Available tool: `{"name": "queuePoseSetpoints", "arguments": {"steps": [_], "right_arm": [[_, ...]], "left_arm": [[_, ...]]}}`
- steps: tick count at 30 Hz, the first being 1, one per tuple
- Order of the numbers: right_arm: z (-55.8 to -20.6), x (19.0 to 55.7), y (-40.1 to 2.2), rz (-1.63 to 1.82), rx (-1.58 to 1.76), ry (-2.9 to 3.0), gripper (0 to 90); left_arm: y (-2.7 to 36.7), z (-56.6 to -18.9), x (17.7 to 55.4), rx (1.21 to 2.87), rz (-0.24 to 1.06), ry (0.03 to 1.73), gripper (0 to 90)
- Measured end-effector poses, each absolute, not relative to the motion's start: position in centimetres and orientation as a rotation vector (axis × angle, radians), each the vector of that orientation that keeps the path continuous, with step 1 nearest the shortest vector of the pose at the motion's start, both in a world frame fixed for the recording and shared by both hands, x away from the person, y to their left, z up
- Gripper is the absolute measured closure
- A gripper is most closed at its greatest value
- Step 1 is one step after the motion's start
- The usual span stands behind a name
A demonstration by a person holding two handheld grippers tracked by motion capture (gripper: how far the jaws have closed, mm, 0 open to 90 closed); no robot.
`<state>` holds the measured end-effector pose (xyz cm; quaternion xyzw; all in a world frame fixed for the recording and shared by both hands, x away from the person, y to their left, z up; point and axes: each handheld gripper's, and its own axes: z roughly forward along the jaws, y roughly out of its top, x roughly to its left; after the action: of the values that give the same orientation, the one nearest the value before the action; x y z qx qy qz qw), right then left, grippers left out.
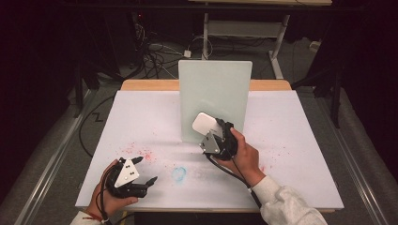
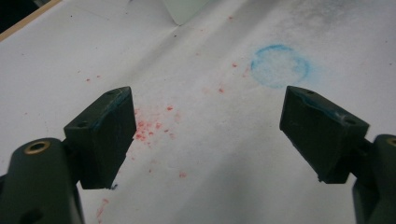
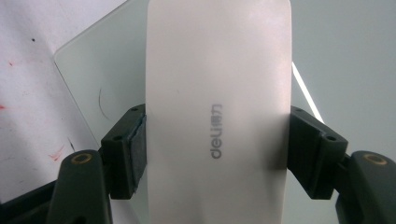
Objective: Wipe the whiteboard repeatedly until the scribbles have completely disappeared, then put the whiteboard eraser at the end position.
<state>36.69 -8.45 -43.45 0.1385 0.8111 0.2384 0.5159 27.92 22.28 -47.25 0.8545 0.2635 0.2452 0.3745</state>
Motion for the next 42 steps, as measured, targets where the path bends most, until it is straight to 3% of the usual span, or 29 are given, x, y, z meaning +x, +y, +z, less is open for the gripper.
{"name": "queuePoseSetpoints", "arguments": {"steps": [42], "right_arm": [[-40.2,35.9,-16.6,0.847,0.496,2.047,30.8]], "left_arm": [[22.6,-47.4,28.4,2.201,0.625,0.681,17.9]]}}
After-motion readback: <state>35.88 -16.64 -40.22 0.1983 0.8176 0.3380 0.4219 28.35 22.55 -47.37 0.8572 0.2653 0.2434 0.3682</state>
